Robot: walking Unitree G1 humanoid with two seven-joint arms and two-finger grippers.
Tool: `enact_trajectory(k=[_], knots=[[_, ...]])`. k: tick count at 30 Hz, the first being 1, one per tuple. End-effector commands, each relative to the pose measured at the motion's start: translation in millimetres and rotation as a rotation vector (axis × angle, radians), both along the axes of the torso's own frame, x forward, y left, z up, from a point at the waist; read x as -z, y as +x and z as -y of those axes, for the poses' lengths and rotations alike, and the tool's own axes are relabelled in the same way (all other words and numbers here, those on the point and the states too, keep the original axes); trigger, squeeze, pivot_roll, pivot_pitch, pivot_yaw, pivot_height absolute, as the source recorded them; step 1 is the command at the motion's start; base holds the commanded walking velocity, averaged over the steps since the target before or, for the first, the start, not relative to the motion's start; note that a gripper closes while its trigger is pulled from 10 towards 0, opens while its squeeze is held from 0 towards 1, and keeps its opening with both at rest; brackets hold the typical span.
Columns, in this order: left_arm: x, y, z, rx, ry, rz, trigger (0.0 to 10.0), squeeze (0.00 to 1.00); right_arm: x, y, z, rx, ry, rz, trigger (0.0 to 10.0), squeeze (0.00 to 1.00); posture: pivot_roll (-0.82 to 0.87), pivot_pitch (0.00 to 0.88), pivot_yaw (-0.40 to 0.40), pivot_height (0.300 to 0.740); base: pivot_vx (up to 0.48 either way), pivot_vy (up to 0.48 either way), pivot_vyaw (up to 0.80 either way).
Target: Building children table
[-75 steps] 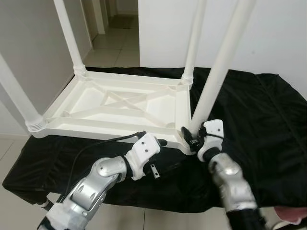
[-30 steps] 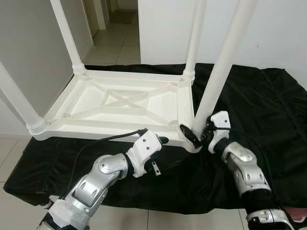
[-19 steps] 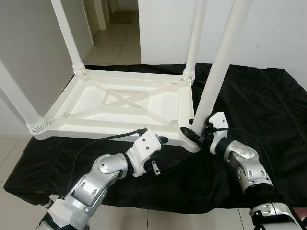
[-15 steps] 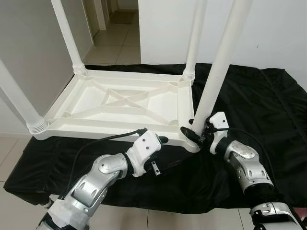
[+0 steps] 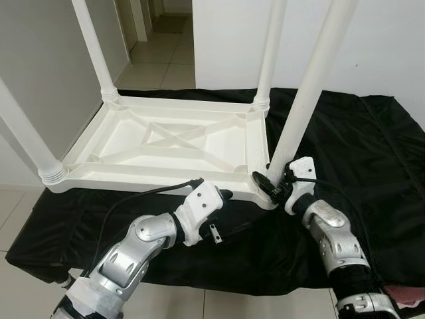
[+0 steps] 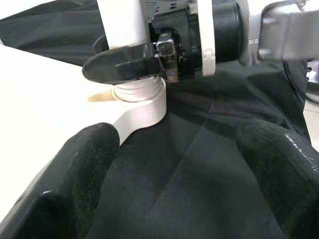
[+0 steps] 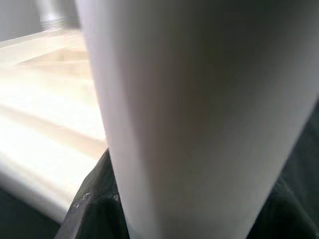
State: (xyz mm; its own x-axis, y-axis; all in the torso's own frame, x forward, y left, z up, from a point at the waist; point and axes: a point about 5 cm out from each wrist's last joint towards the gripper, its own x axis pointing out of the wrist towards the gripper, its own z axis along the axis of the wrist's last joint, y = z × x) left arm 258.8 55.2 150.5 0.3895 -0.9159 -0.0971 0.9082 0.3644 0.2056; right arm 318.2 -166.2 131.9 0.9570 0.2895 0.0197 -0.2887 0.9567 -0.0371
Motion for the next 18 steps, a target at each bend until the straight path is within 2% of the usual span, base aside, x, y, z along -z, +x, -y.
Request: enact_trajectory(k=[1,3,6,7,8,11,14,18], knots=[[1,-0.9,-2.8,0.038,0.012,-0.014,10.0,0.0,10,-4.6,4.0,0.123,0.048,-0.057,10.0,0.0,-0.07,0.048,0.053,0.74,0.0,0.0,0.0],[1,-0.7,-3.0,0.037,0.011,-0.015,10.0,0.0,9,-6.3,0.4,0.131,0.047,-0.049,10.0,0.0,-0.07,0.048,0.053,0.74,0.0,0.0,0.0],[1,-0.9,-2.7,0.038,0.01,-0.015,10.0,0.0,8,-8.2,-8.6,0.207,0.079,-0.045,10.0,0.0,-0.07,0.05,0.051,0.74,0.0,0.0,0.0],[1,-1.4,-2.3,0.039,0.009,-0.018,10.0,0.0,8,-6.8,-14.6,0.282,0.103,-0.049,10.0,0.0,-0.07,0.054,0.051,0.74,0.0,0.0,0.0],[1,-1.4,-2.3,0.039,0.009,-0.018,10.0,0.0,8,-6.8,-14.6,0.282,0.103,-0.049,10.0,0.0,-0.07,0.054,0.051,0.74,0.0,0.0,0.0],[2,-2.6,-0.6,0.042,0.003,-0.025,10.0,0.0,6,-4.9,-25.5,0.468,0.135,-0.061,10.0,0.0,-0.07,0.053,0.044,0.74,0.0,0.0,0.0],[3,-4.0,0.5,0.039,0.001,-0.024,10.0,0.0,3,-4.7,-33.9,0.515,0.176,-0.084,10.0,0.0,-0.07,0.05,0.035,0.74,0.0,0.0,0.0],[5,-5.3,1.8,0.037,-0.001,-0.026,10.0,0.0,-2,-5.5,-35.4,0.495,0.165,-0.053,10.0,0.0,-0.07,0.042,0.031,0.74,0.0,0.0,0.0]])
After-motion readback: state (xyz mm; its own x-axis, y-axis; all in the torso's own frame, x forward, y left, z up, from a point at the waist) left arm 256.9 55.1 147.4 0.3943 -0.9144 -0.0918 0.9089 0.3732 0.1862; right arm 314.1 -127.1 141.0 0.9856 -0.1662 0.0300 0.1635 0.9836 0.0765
